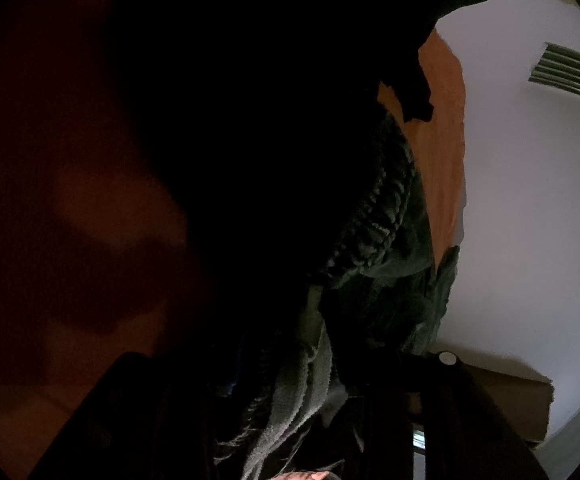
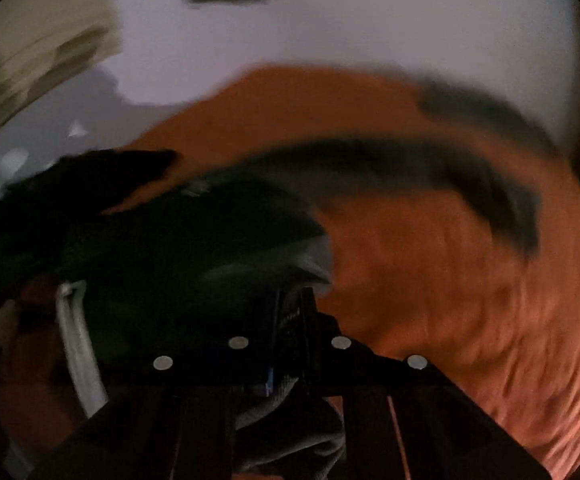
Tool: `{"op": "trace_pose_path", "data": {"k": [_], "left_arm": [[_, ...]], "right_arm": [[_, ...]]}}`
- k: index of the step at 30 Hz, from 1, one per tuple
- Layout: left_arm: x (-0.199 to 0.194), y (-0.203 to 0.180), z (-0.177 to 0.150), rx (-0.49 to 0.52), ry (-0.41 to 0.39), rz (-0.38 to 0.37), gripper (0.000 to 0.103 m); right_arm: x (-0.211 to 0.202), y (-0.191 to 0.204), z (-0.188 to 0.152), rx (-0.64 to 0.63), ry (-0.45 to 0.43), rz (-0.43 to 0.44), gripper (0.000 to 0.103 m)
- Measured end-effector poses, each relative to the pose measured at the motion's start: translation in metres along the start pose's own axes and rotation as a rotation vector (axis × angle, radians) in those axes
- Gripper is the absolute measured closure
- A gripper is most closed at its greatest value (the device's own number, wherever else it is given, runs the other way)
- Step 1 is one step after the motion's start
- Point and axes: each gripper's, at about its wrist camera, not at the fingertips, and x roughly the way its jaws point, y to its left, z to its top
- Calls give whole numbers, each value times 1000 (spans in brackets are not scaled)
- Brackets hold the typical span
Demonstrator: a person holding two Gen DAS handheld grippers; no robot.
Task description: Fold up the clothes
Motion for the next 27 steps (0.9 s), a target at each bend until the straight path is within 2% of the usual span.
{"op": "trace_pose_path", "data": {"k": [3,5,7,9,11,12,15,16,18,20,24,27], "left_arm": [[3,-5,0,7,-1,6,64],[7,-8,0,6,0,5,64],[10,-10,0,4,2,4,64],[13,-13,0,2,3,3,64],[17,-16,1,0,5,2,64],[19,-18,2,-3,6,2,64],[27,-24,3,-12,7,-1,64],[30,-27,-1,-14,7,-2,64],[34,-31,-4,-17,10,-1,62],[35,-32,-7,-21,17,-1,60],[39,-31,-11,-16,22,-1,59],[46,-35,-10,-16,29,-3,59]], "right_arm": [[-3,60,-10,-205,27,108,94],[16,83,-31,-271,153,181,94],[41,90,-55,-268,269,201,91],[65,75,-73,-174,399,220,88],[75,53,-75,-33,457,274,88],[78,41,-71,45,467,317,88],[67,8,-43,190,360,384,85],[64,-1,-35,220,317,383,59],[71,-21,-25,290,274,335,20],[87,-39,-24,388,284,332,20],[116,-65,-34,448,360,292,22],[128,-60,-34,444,368,340,92]]}}
